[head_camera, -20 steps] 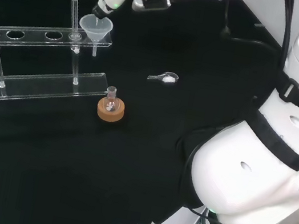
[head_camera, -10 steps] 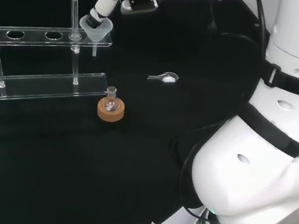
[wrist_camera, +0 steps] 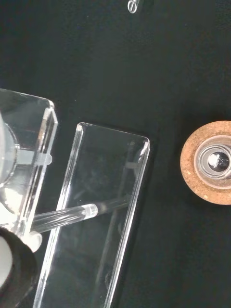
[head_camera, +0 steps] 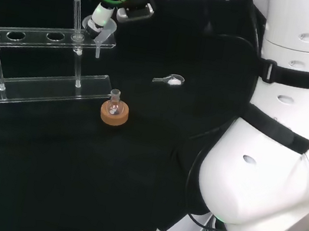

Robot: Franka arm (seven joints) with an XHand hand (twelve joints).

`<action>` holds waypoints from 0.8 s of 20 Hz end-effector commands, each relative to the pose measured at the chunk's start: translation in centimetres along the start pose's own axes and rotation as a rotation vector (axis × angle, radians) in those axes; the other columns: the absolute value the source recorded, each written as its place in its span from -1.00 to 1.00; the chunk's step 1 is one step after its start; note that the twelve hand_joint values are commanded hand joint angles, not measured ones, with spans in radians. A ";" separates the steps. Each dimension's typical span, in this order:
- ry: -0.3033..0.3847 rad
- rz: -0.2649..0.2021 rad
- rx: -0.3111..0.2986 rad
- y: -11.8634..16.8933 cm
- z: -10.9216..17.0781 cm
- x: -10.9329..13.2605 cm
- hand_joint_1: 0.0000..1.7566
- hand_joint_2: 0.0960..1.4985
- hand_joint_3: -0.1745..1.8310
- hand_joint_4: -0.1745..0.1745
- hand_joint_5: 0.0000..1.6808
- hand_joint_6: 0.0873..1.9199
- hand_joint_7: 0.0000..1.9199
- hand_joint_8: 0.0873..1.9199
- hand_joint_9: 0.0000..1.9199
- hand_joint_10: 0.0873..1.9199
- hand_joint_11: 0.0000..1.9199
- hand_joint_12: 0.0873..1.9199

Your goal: Pick up the funnel from the transparent funnel stand.

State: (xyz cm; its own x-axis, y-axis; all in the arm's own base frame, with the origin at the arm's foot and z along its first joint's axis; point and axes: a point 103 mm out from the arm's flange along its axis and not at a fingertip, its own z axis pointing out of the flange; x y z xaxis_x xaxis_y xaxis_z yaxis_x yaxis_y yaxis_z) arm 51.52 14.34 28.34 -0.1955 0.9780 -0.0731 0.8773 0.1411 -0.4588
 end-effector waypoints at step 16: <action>-0.037 0.010 -0.003 2.0 2.0 -0.6 -0.58 -0.03 -0.76 -0.28 -0.89 -1.00 -1.00 -0.53 -0.90 -0.12 -0.78 0.57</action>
State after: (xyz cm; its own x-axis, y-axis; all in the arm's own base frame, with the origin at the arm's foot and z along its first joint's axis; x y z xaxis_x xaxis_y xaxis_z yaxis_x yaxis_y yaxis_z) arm 52.52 13.79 25.70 -0.2038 0.9726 -0.1120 0.8795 0.1316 -0.4574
